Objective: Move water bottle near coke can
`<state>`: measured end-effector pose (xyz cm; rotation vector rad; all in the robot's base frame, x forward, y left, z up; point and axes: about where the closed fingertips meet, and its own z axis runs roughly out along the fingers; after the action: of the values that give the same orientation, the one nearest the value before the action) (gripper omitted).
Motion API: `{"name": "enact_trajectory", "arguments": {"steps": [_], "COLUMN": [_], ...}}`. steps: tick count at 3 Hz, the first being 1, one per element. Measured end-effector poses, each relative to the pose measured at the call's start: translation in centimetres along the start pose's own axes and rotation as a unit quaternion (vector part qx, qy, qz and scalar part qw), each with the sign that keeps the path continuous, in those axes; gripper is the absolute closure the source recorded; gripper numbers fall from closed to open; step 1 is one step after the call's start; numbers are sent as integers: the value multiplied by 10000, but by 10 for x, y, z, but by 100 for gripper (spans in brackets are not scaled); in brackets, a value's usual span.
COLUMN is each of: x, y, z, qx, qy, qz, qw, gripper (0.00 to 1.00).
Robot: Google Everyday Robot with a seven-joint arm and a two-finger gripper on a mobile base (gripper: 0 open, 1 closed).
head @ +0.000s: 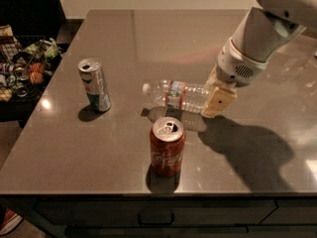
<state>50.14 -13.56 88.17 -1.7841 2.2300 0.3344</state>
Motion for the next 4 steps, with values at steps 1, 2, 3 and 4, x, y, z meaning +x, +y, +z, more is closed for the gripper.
{"name": "enact_trajectory", "arguments": {"steps": [1,2,3,4], "x": [-1,-2,0,4], "y": [20,36,49,61], "z": [5,9,14,19], "qx": [-161,-293,-415,-552], "qy": [37,56,96,132], "qz": [55,80,120,179], "qw": [9998,9995,9990,9982], "gripper": [100,100,85,54]}}
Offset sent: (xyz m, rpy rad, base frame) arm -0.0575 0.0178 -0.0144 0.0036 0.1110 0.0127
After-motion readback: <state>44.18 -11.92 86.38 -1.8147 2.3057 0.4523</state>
